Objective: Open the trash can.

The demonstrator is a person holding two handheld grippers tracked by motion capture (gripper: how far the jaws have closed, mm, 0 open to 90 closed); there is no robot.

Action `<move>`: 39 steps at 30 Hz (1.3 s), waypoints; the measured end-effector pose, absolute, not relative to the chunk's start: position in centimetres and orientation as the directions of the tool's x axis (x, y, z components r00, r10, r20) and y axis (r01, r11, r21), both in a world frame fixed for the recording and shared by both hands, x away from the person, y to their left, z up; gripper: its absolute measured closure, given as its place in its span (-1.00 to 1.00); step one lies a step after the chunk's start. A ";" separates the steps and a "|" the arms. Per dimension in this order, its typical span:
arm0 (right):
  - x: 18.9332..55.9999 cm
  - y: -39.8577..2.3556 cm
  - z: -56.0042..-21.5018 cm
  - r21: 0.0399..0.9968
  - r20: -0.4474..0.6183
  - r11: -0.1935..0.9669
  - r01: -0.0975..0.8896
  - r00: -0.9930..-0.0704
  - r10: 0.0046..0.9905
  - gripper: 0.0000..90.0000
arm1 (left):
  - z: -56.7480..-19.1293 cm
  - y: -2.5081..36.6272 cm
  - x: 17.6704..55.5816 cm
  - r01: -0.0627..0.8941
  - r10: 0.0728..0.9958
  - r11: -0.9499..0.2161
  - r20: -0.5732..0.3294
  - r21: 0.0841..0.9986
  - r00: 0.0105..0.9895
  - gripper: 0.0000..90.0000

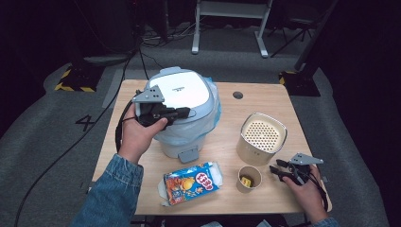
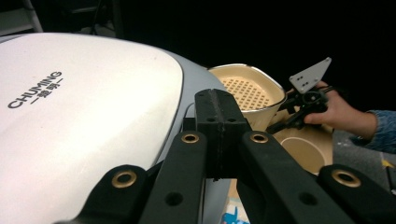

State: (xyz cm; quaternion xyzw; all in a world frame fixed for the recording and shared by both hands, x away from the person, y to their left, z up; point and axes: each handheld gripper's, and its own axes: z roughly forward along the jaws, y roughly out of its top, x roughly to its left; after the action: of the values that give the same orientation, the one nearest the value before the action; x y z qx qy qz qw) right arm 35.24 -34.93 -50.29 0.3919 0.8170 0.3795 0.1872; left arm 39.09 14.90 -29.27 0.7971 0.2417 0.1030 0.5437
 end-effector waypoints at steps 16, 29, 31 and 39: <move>35.2 -34.9 -50.3 0.767 -0.009 0.405 0.498 -0.623 0.782 0.19 | -28.5 14.1 38.8 0.266 0.524 -0.383 -0.029 0.885 0.851 1.00; 35.2 -34.9 -50.3 0.767 -0.009 0.405 0.498 -0.623 0.782 0.19 | -28.6 13.7 38.6 0.261 0.486 -0.390 -0.043 0.883 0.873 0.95; 35.2 -34.9 -50.3 0.767 -0.009 0.405 0.498 -0.623 0.782 0.19 | -28.7 13.5 38.2 0.246 0.477 -0.388 -0.036 0.888 0.878 0.83; 35.2 -34.9 -50.3 0.766 -0.011 0.406 0.498 -0.621 0.784 0.18 | -28.6 13.3 35.7 0.219 0.452 -0.363 -0.034 0.906 0.892 0.08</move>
State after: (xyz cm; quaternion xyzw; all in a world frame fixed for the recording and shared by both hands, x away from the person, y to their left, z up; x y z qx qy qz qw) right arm 35.22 -34.91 -50.28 0.3923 0.8169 0.3786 0.1885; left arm 35.73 13.33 -28.57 0.8182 0.2049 0.1107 0.5256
